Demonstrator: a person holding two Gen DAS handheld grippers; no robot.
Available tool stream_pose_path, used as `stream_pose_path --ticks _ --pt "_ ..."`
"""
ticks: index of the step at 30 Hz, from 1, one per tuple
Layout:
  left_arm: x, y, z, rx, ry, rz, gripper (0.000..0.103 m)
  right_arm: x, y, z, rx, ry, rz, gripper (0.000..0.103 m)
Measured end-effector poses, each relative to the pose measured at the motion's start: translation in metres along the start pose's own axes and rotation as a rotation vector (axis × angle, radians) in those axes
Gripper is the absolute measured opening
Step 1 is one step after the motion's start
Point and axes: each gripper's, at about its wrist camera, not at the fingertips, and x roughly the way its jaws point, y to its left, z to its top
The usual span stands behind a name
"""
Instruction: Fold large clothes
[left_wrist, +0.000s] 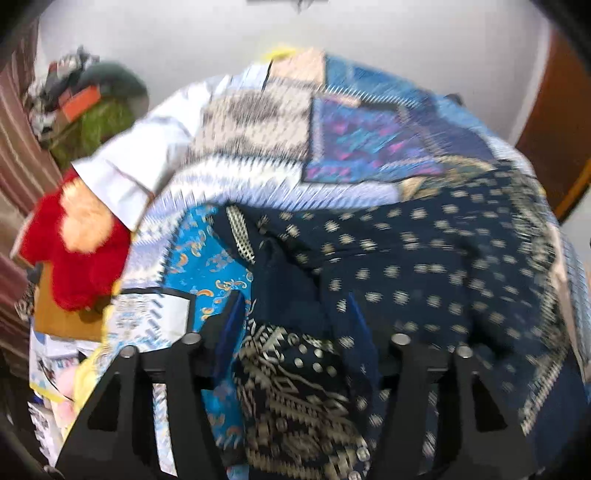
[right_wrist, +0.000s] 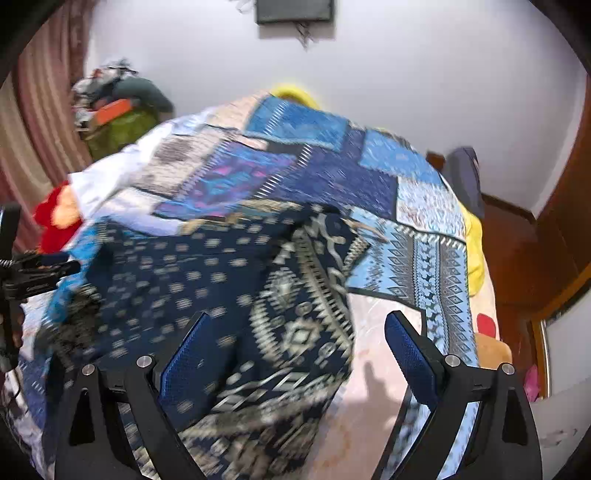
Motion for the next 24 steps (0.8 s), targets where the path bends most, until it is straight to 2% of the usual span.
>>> stream_pose_path --ticks 4,8,10,12,18,24 --pt "-0.057 -0.010 -0.014 0.030 -0.086 -0.007 0.075 -0.059 0.022 -0.012 -0.014 -0.065 0.049 0.094" --pt "-0.106 -0.017 -0.034 0.060 -0.139 -0.006 0.097 -0.110 0.038 -0.030 -0.008 -0.117 0.095 0.098" --pt "-0.125 -0.019 -0.049 0.067 -0.151 -0.003 0.102 -0.132 0.044 -0.043 -0.004 -0.135 0.111 0.099" --pt "-0.135 -0.019 -0.063 0.066 -0.144 -0.009 0.103 -0.147 0.047 -0.057 0.004 -0.144 0.118 0.101" --pt "-0.138 -0.005 -0.123 0.007 -0.070 -0.026 0.103 -0.160 0.047 -0.109 0.058 -0.066 0.132 0.102" --pt "-0.098 0.025 -0.196 -0.130 0.140 -0.020 0.102 -0.146 0.044 -0.158 0.092 0.072 0.161 0.102"
